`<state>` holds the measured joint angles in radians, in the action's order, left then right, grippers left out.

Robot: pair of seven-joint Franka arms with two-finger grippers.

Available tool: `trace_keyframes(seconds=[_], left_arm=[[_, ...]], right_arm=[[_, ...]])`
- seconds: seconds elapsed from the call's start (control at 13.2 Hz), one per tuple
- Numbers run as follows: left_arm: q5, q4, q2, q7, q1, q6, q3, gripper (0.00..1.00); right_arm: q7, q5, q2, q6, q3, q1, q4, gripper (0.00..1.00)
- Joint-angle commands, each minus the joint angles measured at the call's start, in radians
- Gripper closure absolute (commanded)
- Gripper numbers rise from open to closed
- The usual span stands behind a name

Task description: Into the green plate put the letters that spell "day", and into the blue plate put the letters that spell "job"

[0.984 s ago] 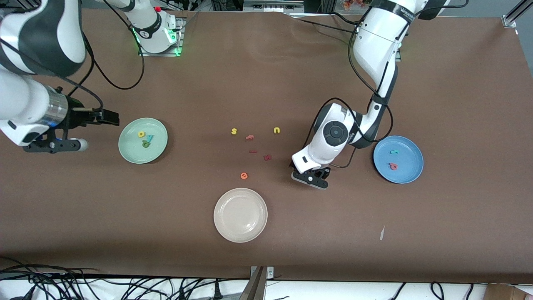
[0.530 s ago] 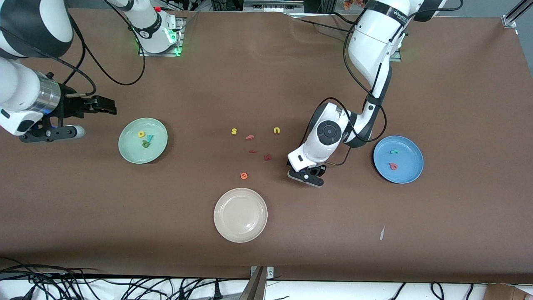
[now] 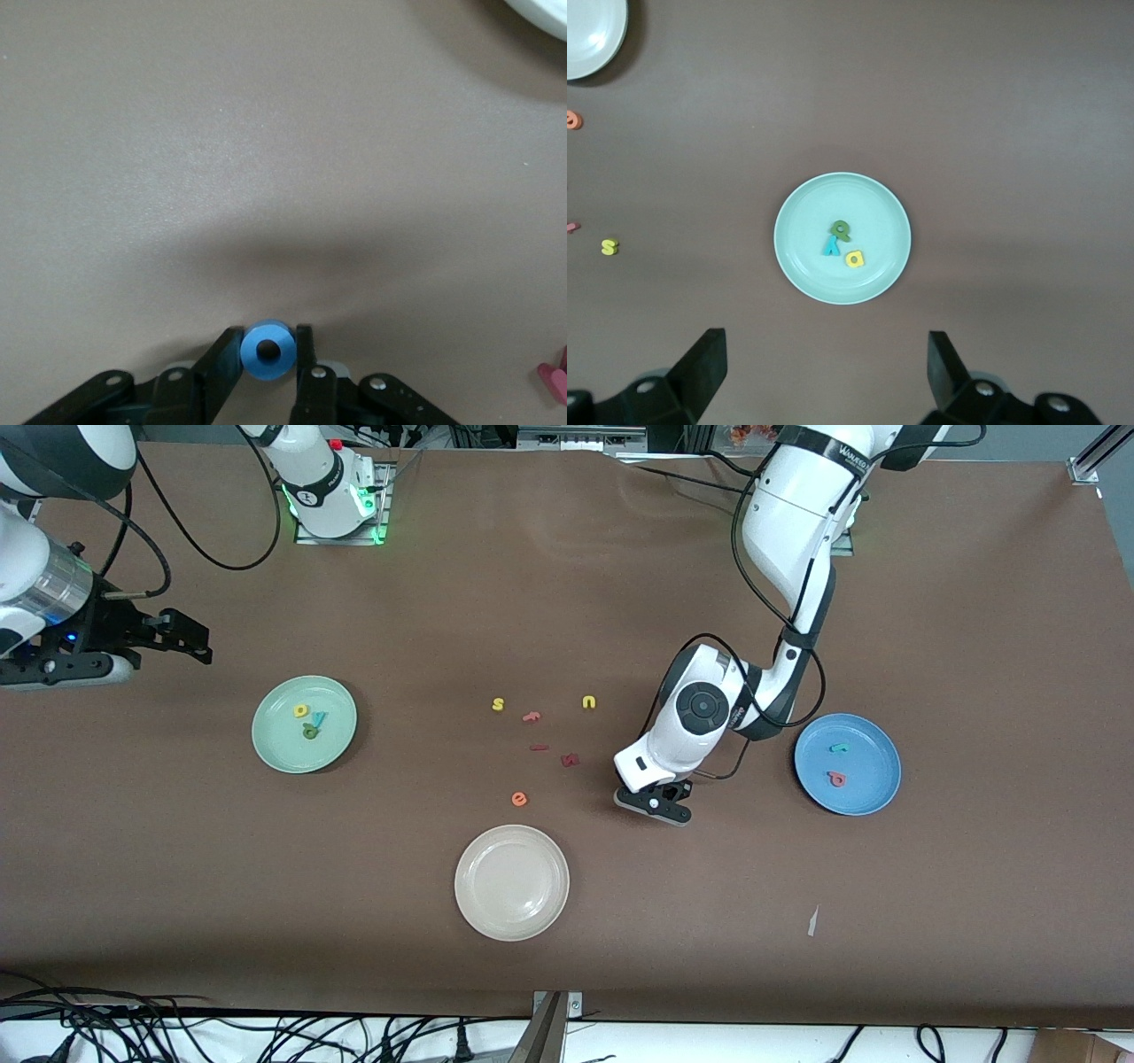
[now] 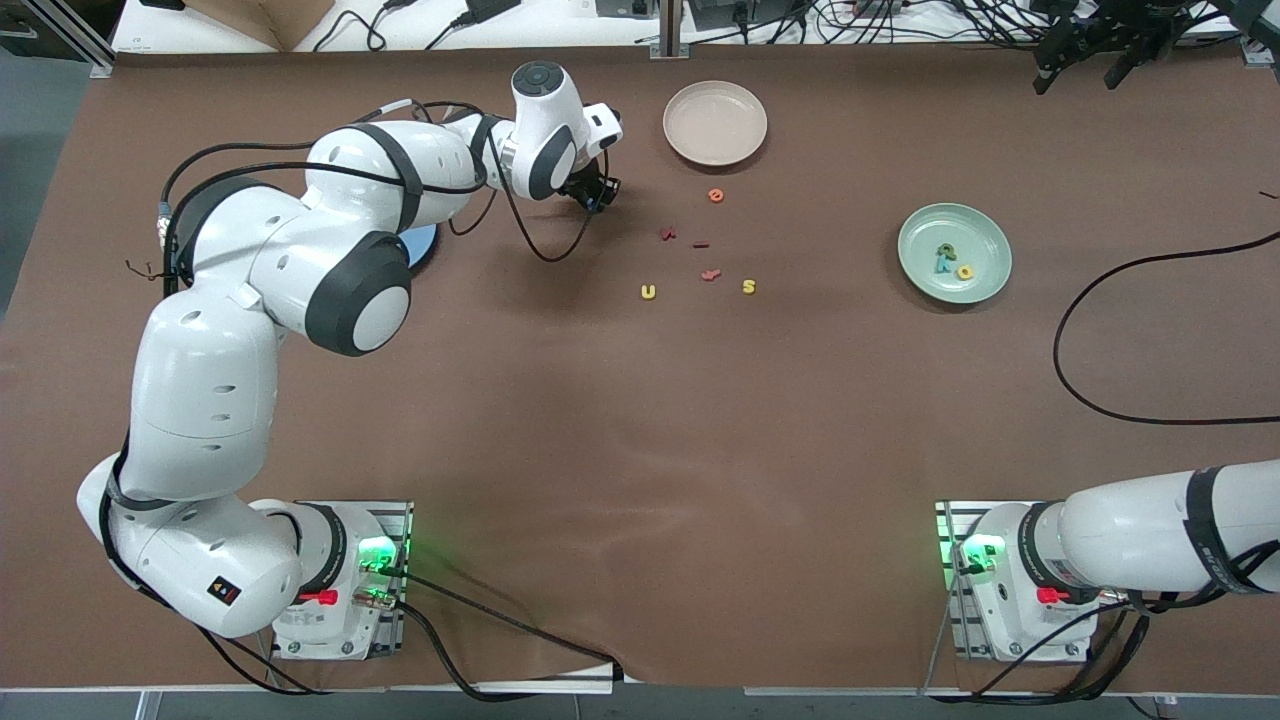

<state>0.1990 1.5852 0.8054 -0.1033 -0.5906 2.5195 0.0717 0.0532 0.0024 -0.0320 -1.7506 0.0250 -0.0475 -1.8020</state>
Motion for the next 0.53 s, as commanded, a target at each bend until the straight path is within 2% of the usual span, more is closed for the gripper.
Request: trace_keyframes(seconds=[0.0,0.23,0.45], left_arm=[[0.01,0.021,-0.093,0.014,0.069,-0.037,0.008,1.0],[0.011,0.146,-0.245,0.172,0.236,-0.157,-0.021,1.0],[0.01,0.356,-0.395,0.275,0.371,-0.198,-0.024,1.0]], right_arm=[[0.008,-0.012,-0.002,0.002,0.008,0.02,0.056,0.0],[-0.006,-0.001,-0.003,0.101,0.03,0.021,0.061,0.0],[-0.007,0.001,-0.005,0.098,0.029,0.02,0.063,0.0]])
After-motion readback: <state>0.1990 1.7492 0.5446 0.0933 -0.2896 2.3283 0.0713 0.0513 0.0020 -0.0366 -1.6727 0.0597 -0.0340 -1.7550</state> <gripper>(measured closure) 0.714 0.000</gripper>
